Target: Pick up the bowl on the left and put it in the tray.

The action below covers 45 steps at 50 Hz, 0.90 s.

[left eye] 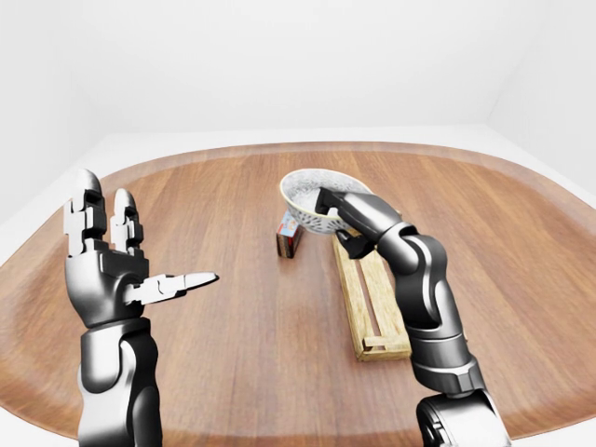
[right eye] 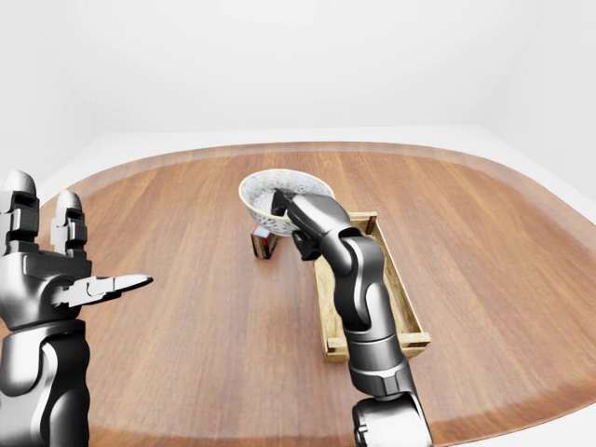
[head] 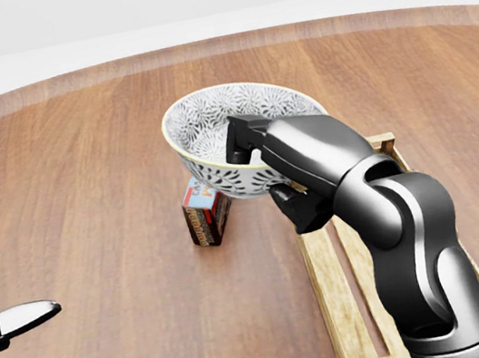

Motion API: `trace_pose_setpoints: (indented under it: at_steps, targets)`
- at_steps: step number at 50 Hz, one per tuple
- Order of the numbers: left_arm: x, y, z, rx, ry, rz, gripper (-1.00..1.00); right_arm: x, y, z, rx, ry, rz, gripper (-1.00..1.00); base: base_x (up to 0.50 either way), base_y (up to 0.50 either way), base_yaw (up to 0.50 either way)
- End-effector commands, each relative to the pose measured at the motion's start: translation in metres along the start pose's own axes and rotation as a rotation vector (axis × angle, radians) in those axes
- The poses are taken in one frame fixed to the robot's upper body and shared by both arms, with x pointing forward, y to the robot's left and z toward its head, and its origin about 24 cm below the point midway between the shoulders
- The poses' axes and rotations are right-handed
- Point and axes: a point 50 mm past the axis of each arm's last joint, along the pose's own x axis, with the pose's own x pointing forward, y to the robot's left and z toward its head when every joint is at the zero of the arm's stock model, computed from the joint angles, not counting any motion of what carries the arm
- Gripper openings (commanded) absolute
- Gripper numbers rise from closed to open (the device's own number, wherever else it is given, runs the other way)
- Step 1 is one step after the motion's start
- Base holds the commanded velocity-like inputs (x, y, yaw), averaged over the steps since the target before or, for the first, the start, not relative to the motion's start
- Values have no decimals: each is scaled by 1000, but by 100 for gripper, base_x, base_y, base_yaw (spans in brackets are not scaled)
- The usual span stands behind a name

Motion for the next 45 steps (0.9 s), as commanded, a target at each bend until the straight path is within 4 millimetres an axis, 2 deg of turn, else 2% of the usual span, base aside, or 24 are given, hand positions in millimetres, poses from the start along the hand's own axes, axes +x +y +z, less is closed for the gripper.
trace_pose_setpoints:
  at_steps: [1,4,7,18,21,23,25,29,32,35,41,45]
  targets:
    - [-1,0,0,1,2,0,100,-15,-41,-22,4,5,-113,-100,0,0,0]
    - [-1,-1,-1,2,5,-2,100,-17,-48,-31,8,24,-121,-100,0,0,0]
    - [0,-2,3,1,-14,-2,100,-18,-50,-37,4,40,-116,-100,0,0,0]
    - [-1,-2,-1,4,6,-4,100,-20,-53,-57,1,108,-120,-100,0,0,0]
    - [-1,-1,-1,3,6,-3,100,-20,-50,-64,22,125,-128,-100,0,0,0]
    - [0,-2,6,1,-28,-3,100,-20,-49,-67,40,128,-133,-100,0,0,0]
    - [-1,-1,-1,3,4,-3,100,-19,-45,-76,58,154,-139,-100,0,0,0]
    - [-1,-1,-2,2,10,-2,100,-19,-41,-88,75,195,-149,-100,0,0,0]
    - [2,-2,5,-1,-25,-3,100,-20,-38,-98,68,236,-158,-100,0,0,0]
    - [-1,-2,-2,3,10,-4,100,-21,-34,-103,60,263,-159,-100,0,0,0]
    - [1,-2,6,0,-29,-3,100,-24,-27,-105,71,270,-159,-100,0,0,0]
    - [1,-2,5,0,-23,-1,100,-22,-21,-108,77,282,-148,-100,0,0,0]
